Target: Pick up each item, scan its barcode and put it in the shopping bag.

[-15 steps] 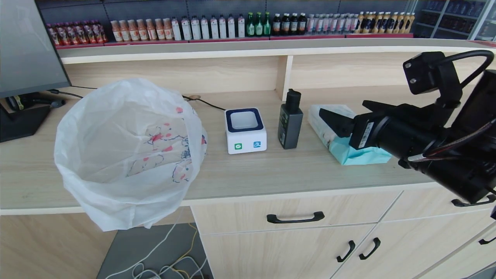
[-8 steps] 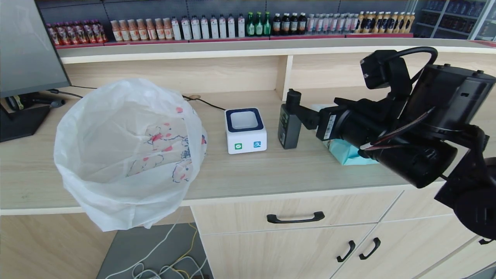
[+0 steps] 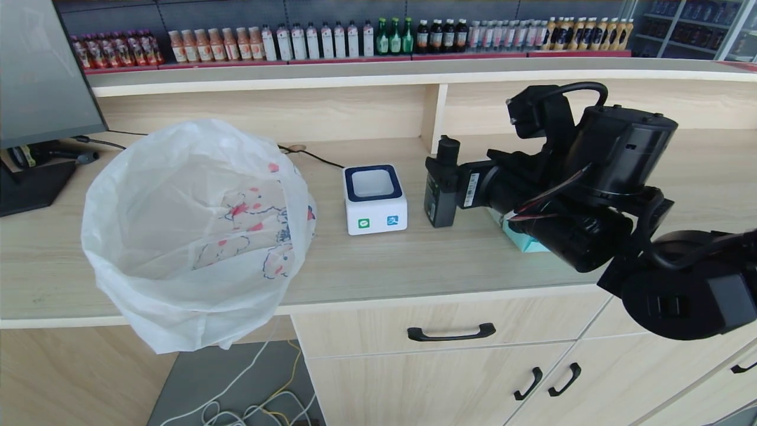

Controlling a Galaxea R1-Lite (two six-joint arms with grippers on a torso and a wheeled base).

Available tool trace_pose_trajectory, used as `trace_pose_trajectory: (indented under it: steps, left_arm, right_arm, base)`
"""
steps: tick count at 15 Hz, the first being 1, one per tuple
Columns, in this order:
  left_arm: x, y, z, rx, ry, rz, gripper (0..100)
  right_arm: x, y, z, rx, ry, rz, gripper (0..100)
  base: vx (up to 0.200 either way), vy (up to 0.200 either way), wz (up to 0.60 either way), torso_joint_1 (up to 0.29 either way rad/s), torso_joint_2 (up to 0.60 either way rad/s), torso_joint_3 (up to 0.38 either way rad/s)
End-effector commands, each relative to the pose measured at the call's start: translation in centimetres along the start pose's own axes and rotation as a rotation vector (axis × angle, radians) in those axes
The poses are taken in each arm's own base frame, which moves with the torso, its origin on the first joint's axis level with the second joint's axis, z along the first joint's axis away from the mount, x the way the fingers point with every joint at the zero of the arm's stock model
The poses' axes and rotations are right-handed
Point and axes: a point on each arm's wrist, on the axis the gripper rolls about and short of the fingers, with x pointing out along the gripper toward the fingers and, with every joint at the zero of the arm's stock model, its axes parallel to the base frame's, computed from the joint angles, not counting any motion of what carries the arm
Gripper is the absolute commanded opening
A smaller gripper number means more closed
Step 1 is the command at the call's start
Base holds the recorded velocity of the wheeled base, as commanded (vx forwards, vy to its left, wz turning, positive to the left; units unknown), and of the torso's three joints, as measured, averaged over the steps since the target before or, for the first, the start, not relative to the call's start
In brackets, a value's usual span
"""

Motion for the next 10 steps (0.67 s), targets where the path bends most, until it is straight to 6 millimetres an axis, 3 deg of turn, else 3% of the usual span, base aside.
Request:
trace_pose_trajectory:
  steps: [1,6,10]
  left_arm:
    - [0.0,0.0,0.0,-0.001,0.0,-0.001,100]
    - [0.0,0.0,0.0,-0.001,0.0,-0.001,100]
    - [0.0,0.0,0.0,-0.001,0.0,0.001,100]
  right_arm:
    - [0.5,0.2,-0.5,-0.003,0.009,0.002,100]
    - [0.8,1.1,-1.0,0.001,0.005,0.023,100]
    - [2.2,1.5,-0.8,0.011,-0.026,0.022,100]
  base:
    - [0.0,0.0,0.0,0.0,0.0,0.0]
    - [0.0,0.0,0.0,0.0,0.0,0.0]
    - [0.0,0.0,0.0,0.0,0.0,0.0]
